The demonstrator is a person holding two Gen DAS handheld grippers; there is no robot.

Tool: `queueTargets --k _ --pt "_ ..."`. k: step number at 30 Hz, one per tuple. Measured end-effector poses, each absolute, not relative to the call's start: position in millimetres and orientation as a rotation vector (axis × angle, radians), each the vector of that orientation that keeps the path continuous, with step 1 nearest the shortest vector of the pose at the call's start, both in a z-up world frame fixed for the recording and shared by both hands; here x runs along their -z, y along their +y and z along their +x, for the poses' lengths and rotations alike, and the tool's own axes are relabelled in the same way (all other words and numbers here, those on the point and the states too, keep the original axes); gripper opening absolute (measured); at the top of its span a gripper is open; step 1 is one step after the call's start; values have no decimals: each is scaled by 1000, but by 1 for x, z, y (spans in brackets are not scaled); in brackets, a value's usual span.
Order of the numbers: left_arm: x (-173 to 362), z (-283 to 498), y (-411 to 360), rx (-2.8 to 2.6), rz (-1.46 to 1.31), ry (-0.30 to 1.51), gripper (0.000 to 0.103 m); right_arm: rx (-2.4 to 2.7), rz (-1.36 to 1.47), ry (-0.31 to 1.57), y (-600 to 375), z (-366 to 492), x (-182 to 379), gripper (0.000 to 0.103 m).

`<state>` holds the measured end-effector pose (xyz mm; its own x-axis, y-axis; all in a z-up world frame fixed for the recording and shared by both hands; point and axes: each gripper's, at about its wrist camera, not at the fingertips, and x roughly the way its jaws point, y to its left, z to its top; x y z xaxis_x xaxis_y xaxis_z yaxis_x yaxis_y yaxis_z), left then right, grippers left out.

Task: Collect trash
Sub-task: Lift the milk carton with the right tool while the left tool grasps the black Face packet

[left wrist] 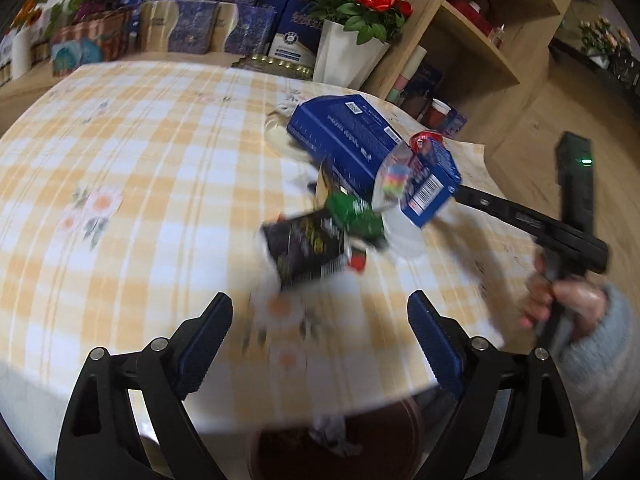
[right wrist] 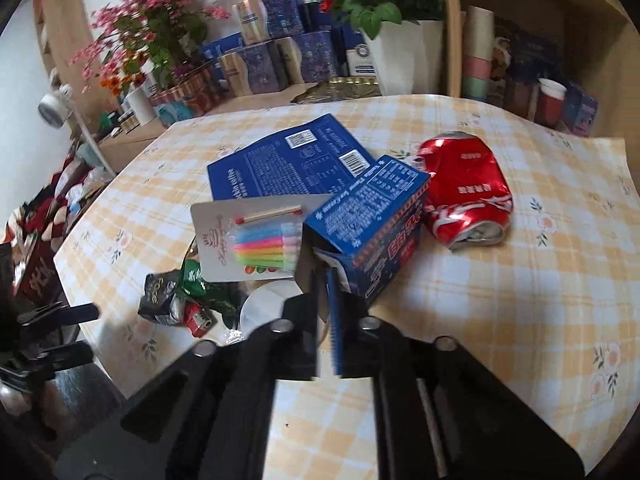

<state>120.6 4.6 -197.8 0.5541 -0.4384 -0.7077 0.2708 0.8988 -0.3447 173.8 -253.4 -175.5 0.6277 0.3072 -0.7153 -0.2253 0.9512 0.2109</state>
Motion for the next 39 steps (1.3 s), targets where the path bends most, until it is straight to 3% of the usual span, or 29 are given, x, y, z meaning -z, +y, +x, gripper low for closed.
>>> queueTargets --k 2,4,7,17,18,19,20,25,36,37,38,39 --pt "203 137 -2 403 -184 908 87 -284 116 826 -256 174 170 53" --pt "208 153 -5 385 -209 933 87 -243 125 809 -259 176 162 69" --pt "210 165 -5 362 -245 935 87 -183 166 826 -263 190 155 73" --pt "212 161 -2 348 -253 937 87 45 338 994 -252 264 174 71" --pt "212 161 -1 344 -254 939 87 67 344 1017 -252 267 180 68" --pt "213 161 0 342 -253 942 87 75 366 1039 -255 269 185 54" --pt "214 160 1 339 -253 944 87 74 410 1049 -259 268 188 51" --pt "217 163 2 342 -263 954 87 16 469 977 -271 242 178 43" --pt "229 171 -31 258 -99 974 86 9 414 824 -284 168 151 42" --pt "229 172 -31 250 -93 981 80 11 406 811 -285 160 149 41" --pt "228 172 -30 243 -88 978 66 12 401 804 -286 156 148 41" --pt "227 172 -29 245 -88 980 65 13 397 794 -287 150 146 41"
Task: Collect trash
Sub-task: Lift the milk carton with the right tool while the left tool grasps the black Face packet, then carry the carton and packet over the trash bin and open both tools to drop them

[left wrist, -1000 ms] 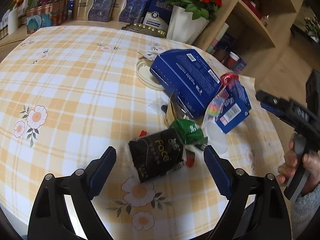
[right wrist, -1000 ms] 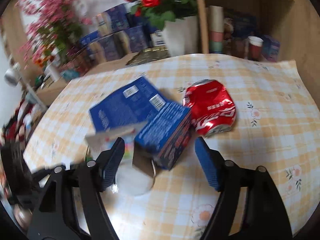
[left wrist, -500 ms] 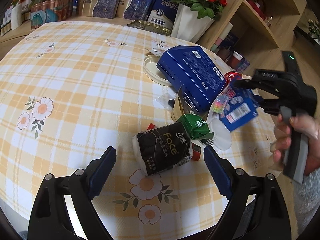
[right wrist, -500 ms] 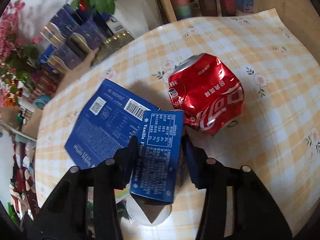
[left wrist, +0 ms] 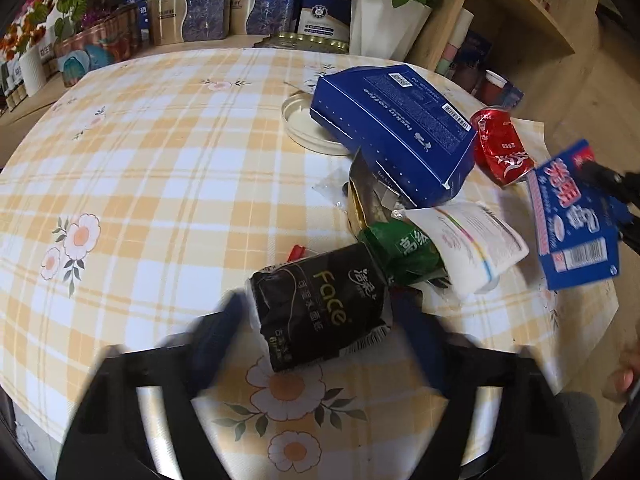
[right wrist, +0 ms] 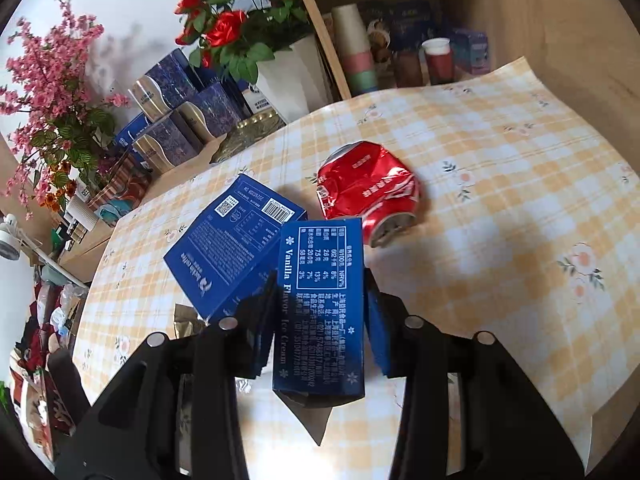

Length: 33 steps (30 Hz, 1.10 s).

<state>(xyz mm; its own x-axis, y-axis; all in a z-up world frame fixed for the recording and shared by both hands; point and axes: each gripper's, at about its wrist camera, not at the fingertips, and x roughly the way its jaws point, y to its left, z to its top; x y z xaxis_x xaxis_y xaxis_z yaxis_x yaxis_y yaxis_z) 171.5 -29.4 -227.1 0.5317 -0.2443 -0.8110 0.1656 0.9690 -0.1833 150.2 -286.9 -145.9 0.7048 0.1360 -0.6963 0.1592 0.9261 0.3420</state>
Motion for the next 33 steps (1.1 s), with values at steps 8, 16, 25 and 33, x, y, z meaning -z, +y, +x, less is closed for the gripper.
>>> queueTargets --k 8,16,25,33 --pt "208 148 -4 284 -123 943 52 -7 394 734 -292 105 134 41" --pt "171 102 10 344 -131 883 52 -59 440 730 -284 68 128 41" --pt "171 36 -11 512 -37 901 52 -114 432 706 -262 13 112 41" --pt "204 -2 -41 625 48 1000 52 -143 433 721 -255 -15 114 41"
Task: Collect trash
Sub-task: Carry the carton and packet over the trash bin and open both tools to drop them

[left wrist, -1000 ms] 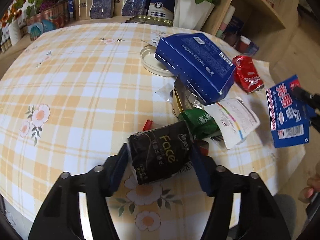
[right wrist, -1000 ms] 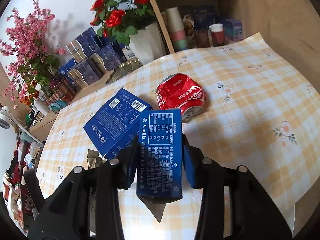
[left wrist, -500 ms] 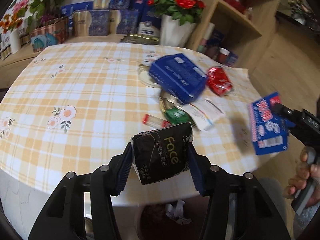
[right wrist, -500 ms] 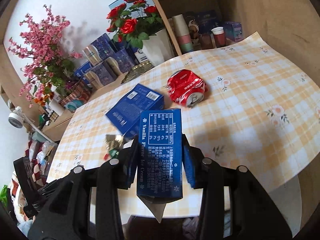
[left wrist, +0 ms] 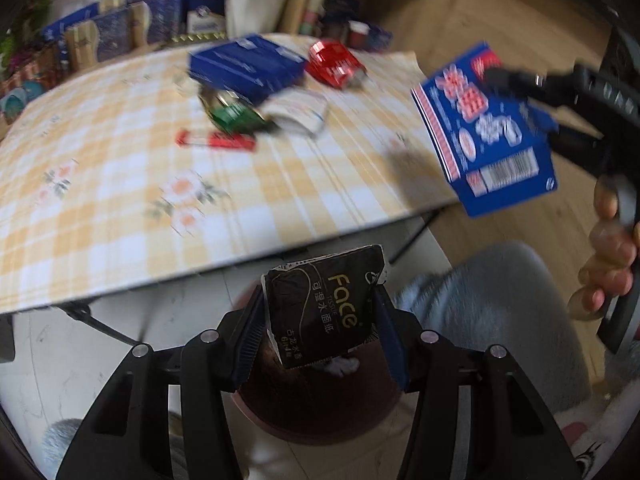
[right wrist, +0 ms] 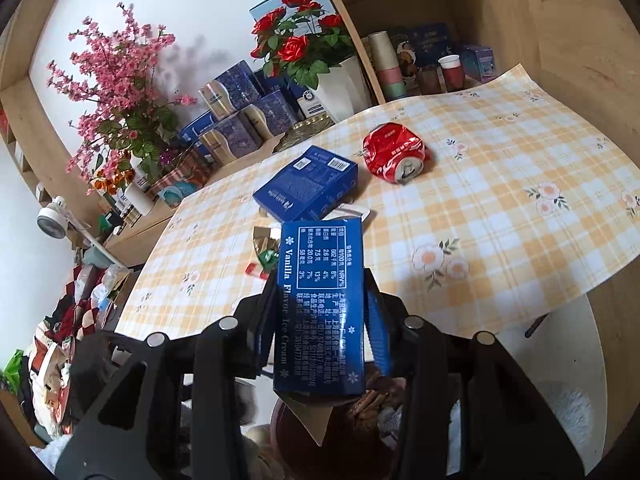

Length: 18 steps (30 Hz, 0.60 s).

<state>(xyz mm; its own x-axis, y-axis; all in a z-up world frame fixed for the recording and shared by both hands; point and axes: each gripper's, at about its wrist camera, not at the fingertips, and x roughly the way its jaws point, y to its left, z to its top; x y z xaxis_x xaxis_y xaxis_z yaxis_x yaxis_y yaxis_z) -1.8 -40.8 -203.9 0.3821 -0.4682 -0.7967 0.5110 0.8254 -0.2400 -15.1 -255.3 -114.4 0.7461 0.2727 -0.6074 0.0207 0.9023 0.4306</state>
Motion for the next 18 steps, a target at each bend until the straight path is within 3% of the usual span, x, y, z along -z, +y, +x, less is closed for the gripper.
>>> queueTargets --k 10,12,14,18 --pt "242 5 -62 665 101 1131 54 -150 475 765 -260 -15 130 41" --pt "244 5 -65 678 106 1136 58 -152 493 781 -262 -13 135 41" --pt "241 5 -66 690 113 1110 70 -157 500 789 -262 -11 138 41" --pt "225 6 -54 658 85 1039 78 -167 483 797 -259 -10 140 41"
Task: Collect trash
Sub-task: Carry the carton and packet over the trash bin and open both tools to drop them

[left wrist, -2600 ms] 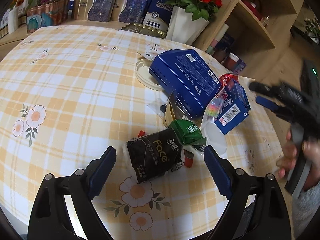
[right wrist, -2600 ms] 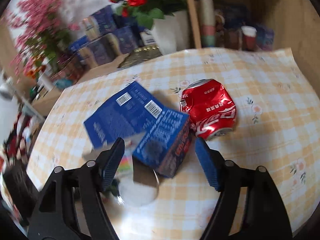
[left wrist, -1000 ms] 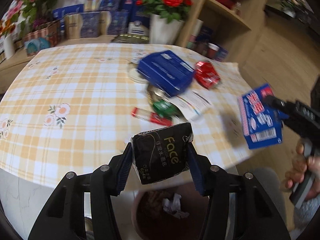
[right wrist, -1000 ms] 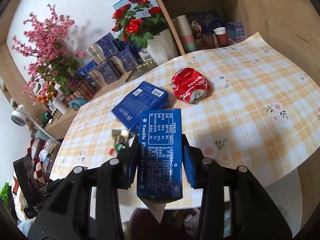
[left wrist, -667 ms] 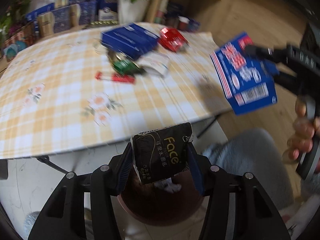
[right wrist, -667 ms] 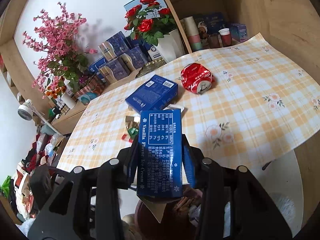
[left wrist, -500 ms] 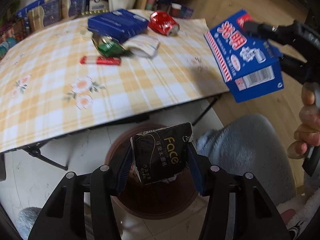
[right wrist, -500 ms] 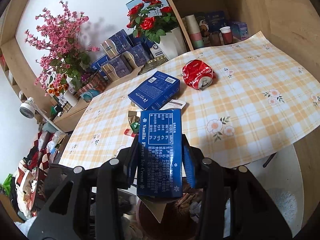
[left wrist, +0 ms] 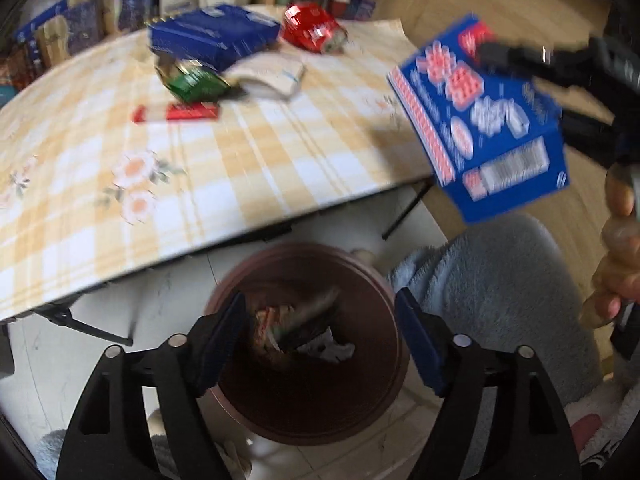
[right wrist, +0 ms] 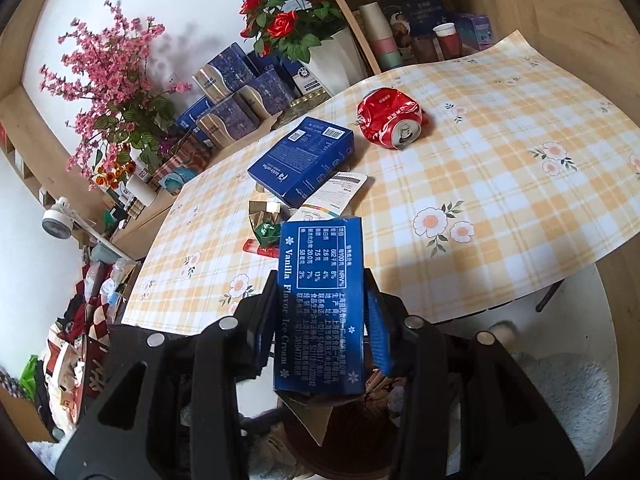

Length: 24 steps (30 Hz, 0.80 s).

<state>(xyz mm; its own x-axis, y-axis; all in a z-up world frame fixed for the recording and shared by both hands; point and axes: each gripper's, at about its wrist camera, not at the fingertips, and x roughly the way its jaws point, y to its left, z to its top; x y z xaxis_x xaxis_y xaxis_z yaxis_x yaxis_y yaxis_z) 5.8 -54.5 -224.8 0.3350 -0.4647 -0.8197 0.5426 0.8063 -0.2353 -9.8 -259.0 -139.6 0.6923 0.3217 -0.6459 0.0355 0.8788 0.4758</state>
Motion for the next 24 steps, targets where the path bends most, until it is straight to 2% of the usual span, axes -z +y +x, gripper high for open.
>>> queueTargets --k 7,18,24 --pt "183 -6 -15 533 76 873 92 -188 465 847 -244 -19 150 42" --pt "163 -41 54 326 -68 731 96 -242 441 996 -204 -36 179 42" --pt "168 -41 68 297 -120 748 96 -222 450 1062 -198 -36 193 42"
